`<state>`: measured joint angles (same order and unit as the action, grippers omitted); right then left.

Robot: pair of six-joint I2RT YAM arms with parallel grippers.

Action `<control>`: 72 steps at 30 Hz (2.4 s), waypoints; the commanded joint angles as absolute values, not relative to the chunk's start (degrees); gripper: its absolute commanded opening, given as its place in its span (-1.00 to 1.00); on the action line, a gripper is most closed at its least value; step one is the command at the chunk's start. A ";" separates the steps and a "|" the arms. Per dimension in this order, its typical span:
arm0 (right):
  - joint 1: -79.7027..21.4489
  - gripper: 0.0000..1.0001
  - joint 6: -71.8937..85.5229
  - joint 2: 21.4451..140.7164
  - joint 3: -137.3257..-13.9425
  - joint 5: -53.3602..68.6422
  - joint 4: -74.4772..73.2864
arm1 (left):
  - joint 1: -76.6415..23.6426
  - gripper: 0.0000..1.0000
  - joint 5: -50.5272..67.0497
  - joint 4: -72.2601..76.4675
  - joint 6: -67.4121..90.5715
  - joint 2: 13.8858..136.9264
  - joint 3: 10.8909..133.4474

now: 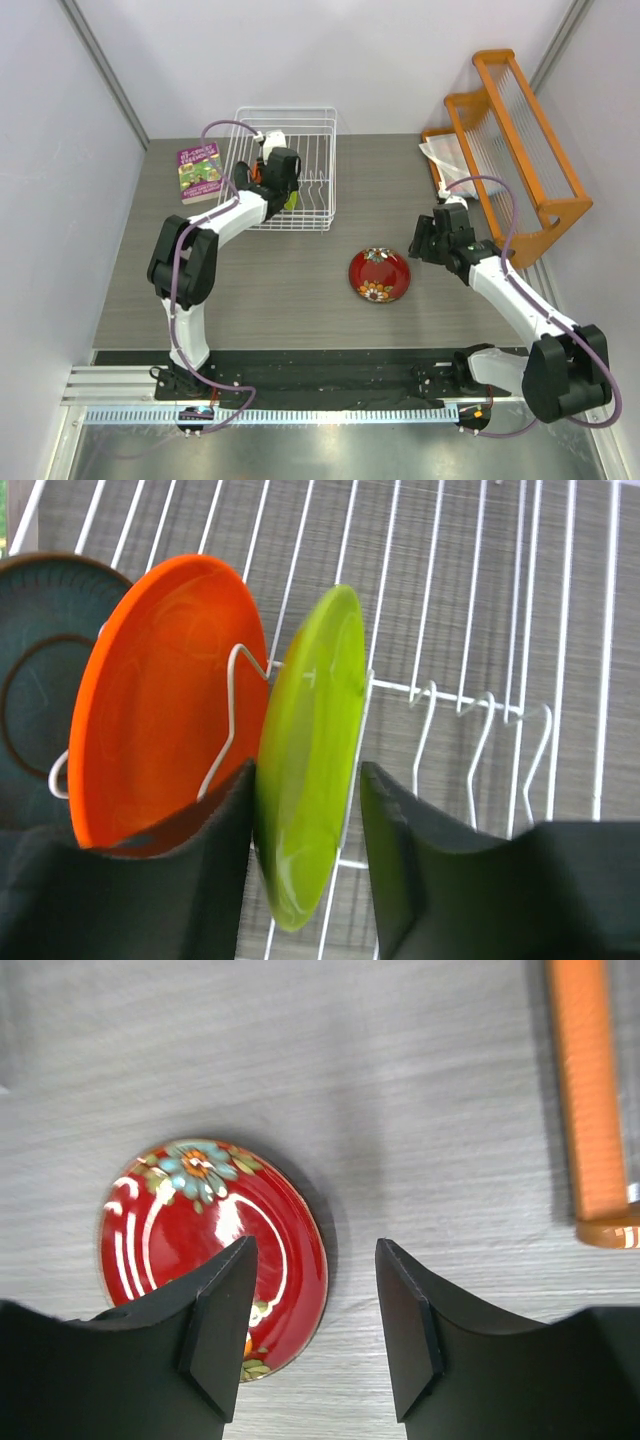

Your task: Unload the plates from the dish rack

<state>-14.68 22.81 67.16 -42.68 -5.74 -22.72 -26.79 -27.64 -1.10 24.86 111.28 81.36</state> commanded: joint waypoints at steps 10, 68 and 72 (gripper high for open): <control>-15.20 0.15 22.76 63.54 -45.09 -8.79 -24.61 | -26.19 -1.00 -30.76 -0.43 23.03 109.69 83.85; -21.88 -0.78 40.43 68.02 -36.65 31.63 21.97 | -36.91 -1.00 12.57 21.00 54.40 78.13 48.69; -21.97 -0.97 39.55 68.29 -37.44 30.76 19.25 | -36.91 -1.00 11.60 22.15 54.32 78.05 47.20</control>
<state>-19.35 45.36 67.57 -36.73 28.71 16.73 -34.92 11.77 19.18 54.26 77.95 47.42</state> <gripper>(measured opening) 0.075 0.072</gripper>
